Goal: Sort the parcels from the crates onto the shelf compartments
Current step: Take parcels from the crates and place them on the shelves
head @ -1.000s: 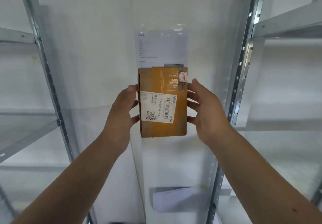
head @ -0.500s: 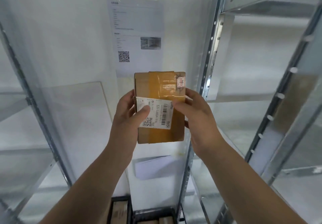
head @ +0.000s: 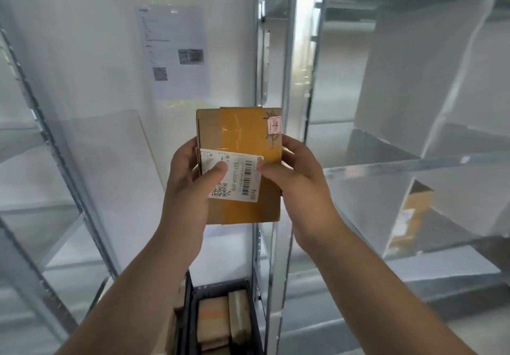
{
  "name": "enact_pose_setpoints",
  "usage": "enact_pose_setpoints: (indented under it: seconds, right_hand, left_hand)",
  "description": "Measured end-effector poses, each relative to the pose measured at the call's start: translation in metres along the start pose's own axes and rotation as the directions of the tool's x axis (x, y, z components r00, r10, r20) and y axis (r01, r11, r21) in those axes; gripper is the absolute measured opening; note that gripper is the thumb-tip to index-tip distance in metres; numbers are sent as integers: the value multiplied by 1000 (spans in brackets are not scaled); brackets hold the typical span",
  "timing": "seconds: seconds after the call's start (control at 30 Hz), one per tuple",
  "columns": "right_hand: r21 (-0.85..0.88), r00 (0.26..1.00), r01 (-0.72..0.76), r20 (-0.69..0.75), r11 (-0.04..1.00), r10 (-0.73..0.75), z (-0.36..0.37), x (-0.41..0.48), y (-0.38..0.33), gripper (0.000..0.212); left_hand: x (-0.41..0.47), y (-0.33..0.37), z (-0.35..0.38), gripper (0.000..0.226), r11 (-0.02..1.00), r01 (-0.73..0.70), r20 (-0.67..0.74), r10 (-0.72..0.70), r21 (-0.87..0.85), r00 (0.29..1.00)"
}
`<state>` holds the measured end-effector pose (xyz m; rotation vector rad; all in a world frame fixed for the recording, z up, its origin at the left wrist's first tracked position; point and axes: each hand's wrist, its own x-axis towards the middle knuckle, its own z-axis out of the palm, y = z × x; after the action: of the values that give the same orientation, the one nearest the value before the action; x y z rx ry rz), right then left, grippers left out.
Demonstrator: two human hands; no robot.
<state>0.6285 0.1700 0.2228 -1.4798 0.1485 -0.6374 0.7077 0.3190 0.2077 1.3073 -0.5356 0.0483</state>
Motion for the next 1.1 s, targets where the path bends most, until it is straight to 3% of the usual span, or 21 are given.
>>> enact_pose_setpoints:
  seconds: [0.2,0.3,0.43,0.57,0.7,0.87,1.1]
  right_hand:
    - [15,985,-48,-166,999,50,-89,-87,-34,37]
    - [18,961,-47,-271,999,50,-131,-123,-54,34]
    - [6,913,-38,-406,999,37,-185,-170,-75,37]
    - [-35,850,-15,-527,999,-6,-237,-207,-98,36]
    - [-83,776,-2,-629,997,-50,-286,-238,-116,35]
    - [-86,613,18,-786,996,-79,-349,-266,-134,20]
    - [-127,465,-2,-878,992,-112,-440,-273,-145,32]
  left_hand:
    - [-81,22,81,58,999,45,120,-41,-28,992]
    - [-110,28,122,47,996,64,212,-49,-62,976]
    - [-141,32,178,40,986,101,336,-50,-135,940]
    - [-171,36,236,48,973,138,447,-43,-183,893]
    - [-194,40,294,46,970,171,577,-40,-174,816]
    - [-212,34,368,46,953,232,708,-28,-193,705]
    - [-221,12,483,38,930,306,836,3,-204,549]
